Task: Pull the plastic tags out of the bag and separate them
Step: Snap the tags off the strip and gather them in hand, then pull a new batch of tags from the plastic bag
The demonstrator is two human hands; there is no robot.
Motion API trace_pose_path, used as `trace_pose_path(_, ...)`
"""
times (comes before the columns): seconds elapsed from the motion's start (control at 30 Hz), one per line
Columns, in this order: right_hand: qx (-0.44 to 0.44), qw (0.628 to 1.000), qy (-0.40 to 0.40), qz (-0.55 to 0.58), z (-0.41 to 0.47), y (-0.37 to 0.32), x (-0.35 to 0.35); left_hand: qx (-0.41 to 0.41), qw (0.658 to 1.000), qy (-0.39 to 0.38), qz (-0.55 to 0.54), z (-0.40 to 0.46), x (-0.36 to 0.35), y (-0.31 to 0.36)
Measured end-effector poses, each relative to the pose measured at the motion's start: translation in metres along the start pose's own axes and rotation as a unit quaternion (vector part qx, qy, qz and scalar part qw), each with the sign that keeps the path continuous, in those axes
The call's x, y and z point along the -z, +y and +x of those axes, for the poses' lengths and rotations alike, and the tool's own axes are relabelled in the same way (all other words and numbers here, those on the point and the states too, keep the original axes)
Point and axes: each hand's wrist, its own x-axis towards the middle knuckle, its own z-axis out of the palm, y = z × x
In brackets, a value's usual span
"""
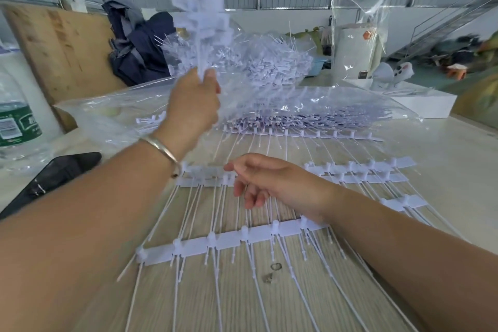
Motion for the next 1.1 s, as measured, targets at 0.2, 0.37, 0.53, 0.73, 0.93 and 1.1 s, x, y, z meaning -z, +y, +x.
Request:
trace_pose_path(0.2,-0.002,1.000,-0.010,-0.021,0.001,-0.001,0.002,0.009,0.973,0.095,0.209,0.067,0.068,-0.033)
trace_pose_path(0.37,-0.001,1.000,-0.007,-0.030,0.001,-0.001,0.001,0.164,0.933,-0.070,0.314,0.073,0.081,-0.058)
trace_pose_path(0.53,0.006,1.000,-0.004,-0.014,0.000,0.000,0.002,0.075,0.913,0.007,0.402,0.068,0.089,-0.065)
trace_pose_path(0.73,0.068,0.991,0.102,-0.046,-0.005,-0.017,0.025,-0.079,0.916,0.046,0.390,0.055,0.077,-0.049)
trace_pose_path(0.93,-0.030,0.942,0.026,-0.332,-0.015,-0.031,0.055,-0.151,0.938,-0.113,0.289,0.016,0.028,-0.023)
trace_pose_path(1.1,-0.111,0.901,-0.170,-0.383,-0.022,-0.044,0.044,-0.140,0.931,-0.274,0.198,-0.025,0.006,0.003)
